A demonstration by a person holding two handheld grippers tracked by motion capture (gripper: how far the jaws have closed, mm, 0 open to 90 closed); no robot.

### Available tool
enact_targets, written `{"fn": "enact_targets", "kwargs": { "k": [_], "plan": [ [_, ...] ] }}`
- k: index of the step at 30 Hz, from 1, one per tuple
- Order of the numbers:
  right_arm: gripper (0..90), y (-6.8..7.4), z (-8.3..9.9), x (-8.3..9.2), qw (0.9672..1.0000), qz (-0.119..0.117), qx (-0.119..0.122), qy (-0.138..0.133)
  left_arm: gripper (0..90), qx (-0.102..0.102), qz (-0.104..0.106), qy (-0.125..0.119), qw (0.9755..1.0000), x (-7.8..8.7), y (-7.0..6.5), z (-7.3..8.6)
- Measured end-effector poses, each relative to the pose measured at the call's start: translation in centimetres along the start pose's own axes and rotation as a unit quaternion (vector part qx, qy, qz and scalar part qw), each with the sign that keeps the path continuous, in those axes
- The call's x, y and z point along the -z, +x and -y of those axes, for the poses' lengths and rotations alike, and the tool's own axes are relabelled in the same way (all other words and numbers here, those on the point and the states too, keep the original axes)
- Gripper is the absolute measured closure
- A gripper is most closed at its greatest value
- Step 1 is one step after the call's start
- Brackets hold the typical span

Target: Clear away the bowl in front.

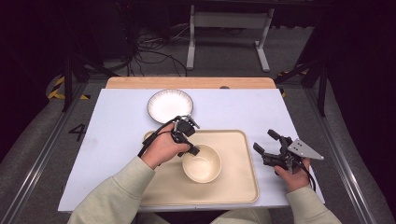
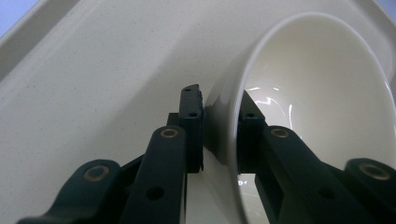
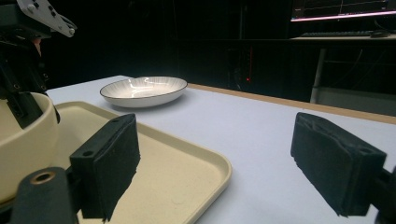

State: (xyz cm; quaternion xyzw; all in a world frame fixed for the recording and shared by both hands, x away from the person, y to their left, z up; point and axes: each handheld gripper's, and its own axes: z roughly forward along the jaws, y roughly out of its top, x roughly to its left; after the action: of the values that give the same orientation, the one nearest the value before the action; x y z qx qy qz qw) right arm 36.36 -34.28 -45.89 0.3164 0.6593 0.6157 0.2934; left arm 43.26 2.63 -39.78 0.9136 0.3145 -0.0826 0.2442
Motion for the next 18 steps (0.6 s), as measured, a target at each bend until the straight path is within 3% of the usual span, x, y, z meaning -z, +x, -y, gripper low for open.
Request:
{"fn": "enact_targets", "kwargs": {
  "k": [13, 18],
  "plan": [
    [15.4, 0.0, 0.0, 0.0, 1.0, 0.001, 0.0, 0.001, 69.7, 0.001, -0.011, 0.01, 0.9999, -0.39, 0.17, 0.21],
    [15.4, 0.0, 0.0, 0.0, 1.0, 0.001, 0.0, 0.001, 63.5, 0.007, -0.007, -0.015, 0.9998, 0.1, 0.38, 0.23]
  ]
}}
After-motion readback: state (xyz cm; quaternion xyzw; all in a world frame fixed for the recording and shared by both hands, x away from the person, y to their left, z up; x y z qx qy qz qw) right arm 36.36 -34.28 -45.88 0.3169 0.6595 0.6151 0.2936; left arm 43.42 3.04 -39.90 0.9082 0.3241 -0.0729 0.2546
